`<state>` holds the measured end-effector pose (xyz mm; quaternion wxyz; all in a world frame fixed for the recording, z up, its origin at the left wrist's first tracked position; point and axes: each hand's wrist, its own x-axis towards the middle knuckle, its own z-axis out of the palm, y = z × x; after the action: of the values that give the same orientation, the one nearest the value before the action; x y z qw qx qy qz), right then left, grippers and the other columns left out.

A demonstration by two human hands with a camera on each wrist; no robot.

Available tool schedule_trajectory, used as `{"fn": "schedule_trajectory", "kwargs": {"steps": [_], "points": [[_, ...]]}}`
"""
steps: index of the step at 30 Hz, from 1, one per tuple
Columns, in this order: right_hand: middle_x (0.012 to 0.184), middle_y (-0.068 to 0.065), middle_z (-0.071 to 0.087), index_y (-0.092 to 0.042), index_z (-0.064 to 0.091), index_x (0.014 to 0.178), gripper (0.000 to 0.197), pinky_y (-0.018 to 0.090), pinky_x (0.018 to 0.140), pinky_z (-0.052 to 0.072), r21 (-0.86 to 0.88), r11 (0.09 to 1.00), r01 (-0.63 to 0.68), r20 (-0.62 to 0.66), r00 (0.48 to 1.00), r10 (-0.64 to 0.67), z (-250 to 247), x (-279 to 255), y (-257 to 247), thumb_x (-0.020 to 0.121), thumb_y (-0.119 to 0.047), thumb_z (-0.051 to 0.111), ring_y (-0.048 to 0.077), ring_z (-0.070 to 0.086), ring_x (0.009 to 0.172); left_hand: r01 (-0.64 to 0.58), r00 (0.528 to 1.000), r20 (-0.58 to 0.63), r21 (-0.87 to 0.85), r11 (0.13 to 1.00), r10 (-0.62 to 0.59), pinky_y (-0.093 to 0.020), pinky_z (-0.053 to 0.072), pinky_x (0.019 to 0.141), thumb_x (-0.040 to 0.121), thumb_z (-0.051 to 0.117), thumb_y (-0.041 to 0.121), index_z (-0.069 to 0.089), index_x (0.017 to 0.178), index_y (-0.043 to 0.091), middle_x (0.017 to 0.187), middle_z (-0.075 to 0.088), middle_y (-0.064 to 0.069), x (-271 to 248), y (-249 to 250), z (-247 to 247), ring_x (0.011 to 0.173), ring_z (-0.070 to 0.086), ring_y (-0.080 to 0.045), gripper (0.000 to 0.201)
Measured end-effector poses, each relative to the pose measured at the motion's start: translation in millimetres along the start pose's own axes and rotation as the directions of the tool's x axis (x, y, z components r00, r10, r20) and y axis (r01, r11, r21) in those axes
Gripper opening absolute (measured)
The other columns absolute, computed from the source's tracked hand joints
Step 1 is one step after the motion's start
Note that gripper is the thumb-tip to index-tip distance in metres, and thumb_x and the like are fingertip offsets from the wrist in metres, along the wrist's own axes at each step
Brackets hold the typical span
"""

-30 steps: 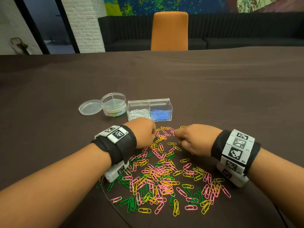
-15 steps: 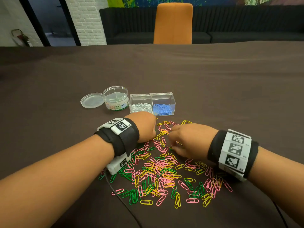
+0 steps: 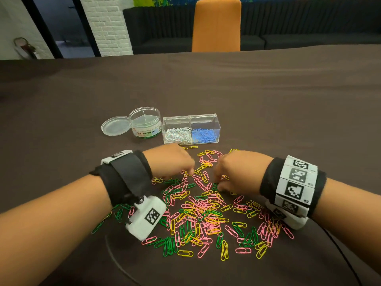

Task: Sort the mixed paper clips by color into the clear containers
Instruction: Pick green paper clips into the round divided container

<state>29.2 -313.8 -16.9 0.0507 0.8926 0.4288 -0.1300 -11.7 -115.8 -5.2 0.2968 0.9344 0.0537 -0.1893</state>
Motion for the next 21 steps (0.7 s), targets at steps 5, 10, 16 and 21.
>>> {"fn": "schedule_trajectory", "kwargs": {"steps": [5, 10, 16, 21], "points": [[0.097, -0.004, 0.065, -0.026, 0.065, 0.092, 0.008, 0.029, 0.07, 0.047, 0.073, 0.997, 0.006, 0.073, 0.997, -0.011, 2, 2, -2, 0.09, -0.031, 0.059, 0.017, 0.059, 0.087, -0.126, 0.983, -0.051, 0.511, 0.85, 0.176, -0.025, 0.045, 0.071, 0.084, 0.072, 0.041, 0.07, 0.092, 0.026, 0.084, 0.063, 0.013, -9, -1, 19, 0.084, 0.059, -0.012, 0.017], [0.071, -0.008, 0.056, -0.022, 0.057, 0.08, 0.007, 0.032, 0.063, 0.047, 0.418, 0.908, 0.009, -0.009, 1.0, -0.006, -2, -8, 19, 0.087, -0.023, 0.061, 0.011, 0.05, 0.063, -0.203, 0.968, -0.018, 0.538, 0.818, 0.252, -0.031, 0.052, 0.075, 0.091, 0.057, 0.03, 0.067, 0.087, 0.021, 0.085, 0.066, 0.006, -9, -2, 18, 0.083, 0.061, -0.017, 0.015], [0.066, 0.011, 0.057, -0.006, 0.057, 0.078, 0.015, 0.016, 0.037, 0.035, 0.972, -0.191, 0.14, -0.135, 0.99, 0.035, -7, -17, 33, 0.065, -0.005, 0.064, 0.01, 0.039, 0.04, 0.011, 0.997, 0.054, -0.819, 0.573, 0.058, -0.021, 0.044, 0.041, 0.064, 0.051, 0.013, 0.048, 0.073, 0.016, 0.069, 0.049, -0.007, -5, -35, -18, 0.051, 0.055, -0.018, 0.01], [0.069, 0.007, 0.047, -0.007, 0.067, 0.091, 0.028, 0.017, 0.037, 0.032, 0.889, -0.439, 0.129, -0.127, 0.991, 0.034, -17, -6, 33, 0.068, -0.008, 0.051, 0.011, 0.035, 0.049, 0.011, 0.999, 0.031, -0.874, 0.487, 0.033, -0.02, 0.04, 0.041, 0.064, 0.054, 0.005, 0.057, 0.084, 0.012, 0.064, 0.051, 0.001, -15, -55, -33, 0.05, 0.047, -0.011, 0.022]]}}
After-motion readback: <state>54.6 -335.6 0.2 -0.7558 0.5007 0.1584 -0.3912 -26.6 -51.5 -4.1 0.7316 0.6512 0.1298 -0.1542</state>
